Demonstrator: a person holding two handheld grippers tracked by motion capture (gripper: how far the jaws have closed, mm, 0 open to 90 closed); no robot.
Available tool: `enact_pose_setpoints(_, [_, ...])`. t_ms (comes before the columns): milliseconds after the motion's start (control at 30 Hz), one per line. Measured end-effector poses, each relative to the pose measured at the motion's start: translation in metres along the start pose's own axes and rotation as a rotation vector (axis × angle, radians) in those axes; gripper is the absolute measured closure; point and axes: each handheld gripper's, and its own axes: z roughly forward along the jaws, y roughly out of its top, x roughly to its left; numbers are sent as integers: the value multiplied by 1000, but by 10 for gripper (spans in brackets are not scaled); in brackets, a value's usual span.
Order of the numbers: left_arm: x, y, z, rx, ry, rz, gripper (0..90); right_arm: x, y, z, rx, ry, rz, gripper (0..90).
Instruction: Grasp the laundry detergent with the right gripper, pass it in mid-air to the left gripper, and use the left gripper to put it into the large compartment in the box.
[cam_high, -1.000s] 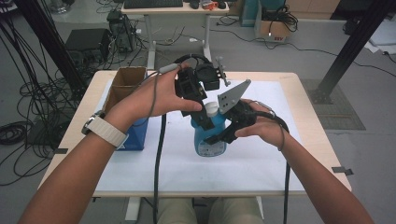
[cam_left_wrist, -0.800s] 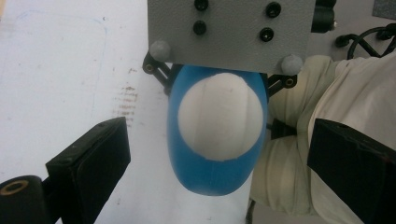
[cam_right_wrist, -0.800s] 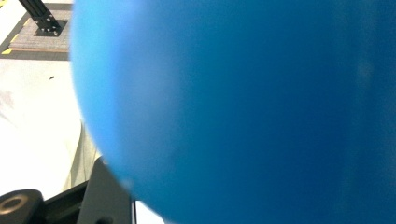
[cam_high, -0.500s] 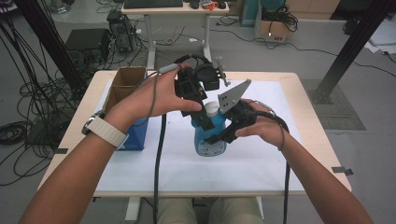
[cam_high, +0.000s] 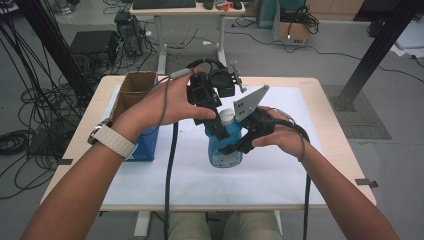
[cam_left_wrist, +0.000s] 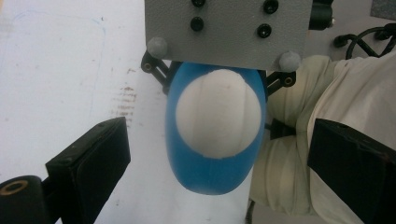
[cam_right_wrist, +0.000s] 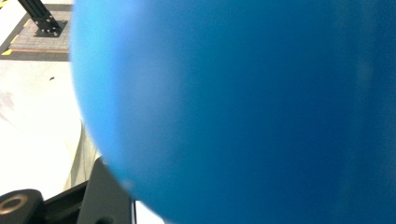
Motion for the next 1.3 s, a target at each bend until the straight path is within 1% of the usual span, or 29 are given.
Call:
enact_pose_setpoints(133, [0, -1, 0, 1, 0, 1, 61, -1, 0, 1, -2, -2, -6, 434])
enact_pose_setpoints(167, [0, -1, 0, 1, 1, 1, 61, 0, 0, 0, -1, 2, 3, 434])
enact_pose_setpoints(267, [0, -1, 0, 2, 0, 3, 61, 0, 0, 0, 0, -2, 2, 434])
enact_pose_setpoints(433, [0, -2, 0, 0, 1, -3, 61, -1, 0, 1, -3, -2, -4, 434])
enact_pose_setpoints(567, [0, -2, 1, 0, 0, -4, 61, -1, 0, 0, -1, 0, 3, 434])
enact_pose_setpoints(667, [1, -1, 1, 0, 0, -3, 61, -2, 0, 1, -3, -4, -4, 434])
enact_pose_setpoints(867, [1, -1, 1, 2, -2, -1, 61, 0, 0, 0, -1, -2, 7, 434])
enact_pose_setpoints(1000, [0, -1, 1, 1, -1, -1, 61, -1, 0, 1, -2, -3, -4, 434])
enact_pose_setpoints(1233, [0, -1, 1, -1, -1, 1, 61, -1, 0, 0, -2, -3, -1, 434])
enact_pose_setpoints(1300, [0, -1, 1, 0, 0, 1, 61, 0, 0, -1, 3, 1, 12, 434])
